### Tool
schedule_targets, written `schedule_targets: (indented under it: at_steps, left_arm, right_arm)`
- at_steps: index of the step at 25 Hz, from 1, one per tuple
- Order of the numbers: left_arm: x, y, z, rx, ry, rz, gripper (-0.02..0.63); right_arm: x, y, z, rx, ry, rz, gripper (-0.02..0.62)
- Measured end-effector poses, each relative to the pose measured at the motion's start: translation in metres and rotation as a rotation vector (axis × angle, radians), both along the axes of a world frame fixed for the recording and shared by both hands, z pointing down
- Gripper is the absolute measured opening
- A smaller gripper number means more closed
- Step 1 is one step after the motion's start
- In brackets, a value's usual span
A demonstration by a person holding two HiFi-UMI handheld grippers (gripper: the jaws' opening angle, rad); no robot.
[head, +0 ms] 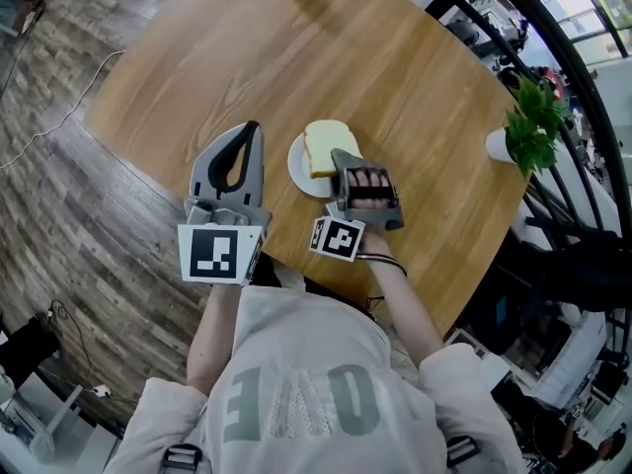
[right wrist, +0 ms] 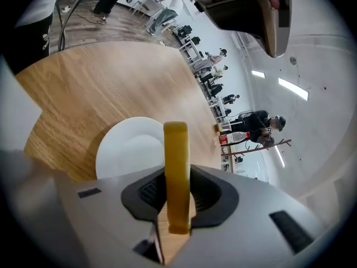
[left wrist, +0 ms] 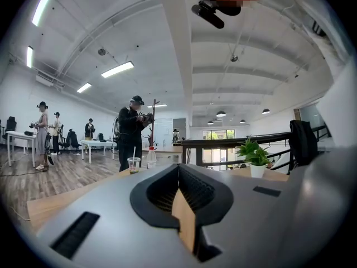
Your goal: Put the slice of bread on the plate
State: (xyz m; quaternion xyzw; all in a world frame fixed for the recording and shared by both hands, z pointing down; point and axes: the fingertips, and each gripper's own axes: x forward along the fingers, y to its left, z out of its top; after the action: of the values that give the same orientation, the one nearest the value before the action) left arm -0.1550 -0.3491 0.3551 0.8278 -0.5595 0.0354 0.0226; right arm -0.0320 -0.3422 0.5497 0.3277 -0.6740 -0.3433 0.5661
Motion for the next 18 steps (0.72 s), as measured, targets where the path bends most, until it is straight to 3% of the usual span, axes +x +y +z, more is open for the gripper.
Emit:
schedule_targets:
  at_steps: [4, 9, 10, 12, 18]
  left_arm:
    - [0.001, -0.003, 0.003, 0.014, -0.004, 0.008, 0.009]
    - [0.003, -0.004, 0.006, 0.003, -0.008, 0.022, 0.009]
    - [0.004, -0.004, 0.006, 0.003, -0.008, 0.024, 0.009]
    - [0.005, -0.004, 0.006, 0.000, -0.004, 0.025, 0.009]
    - [0.007, -0.002, 0.009, -0.023, -0.004, 0.037, 0.009]
  right_arm:
    - [0.000, 0.005, 0.006, -0.016, -0.013, 0.000, 0.094]
    - [-0.001, 0.005, 0.008, -0.099, -0.129, 0.048, 0.096]
    - [-0.001, 0.005, 0.010, -0.132, -0.153, 0.057, 0.120]
    - [-0.002, 0.008, 0.014, -0.197, -0.189, 0.068, 0.226]
    - [-0.011, 0.024, 0.017, -0.376, -0.321, 0.055, 0.305]
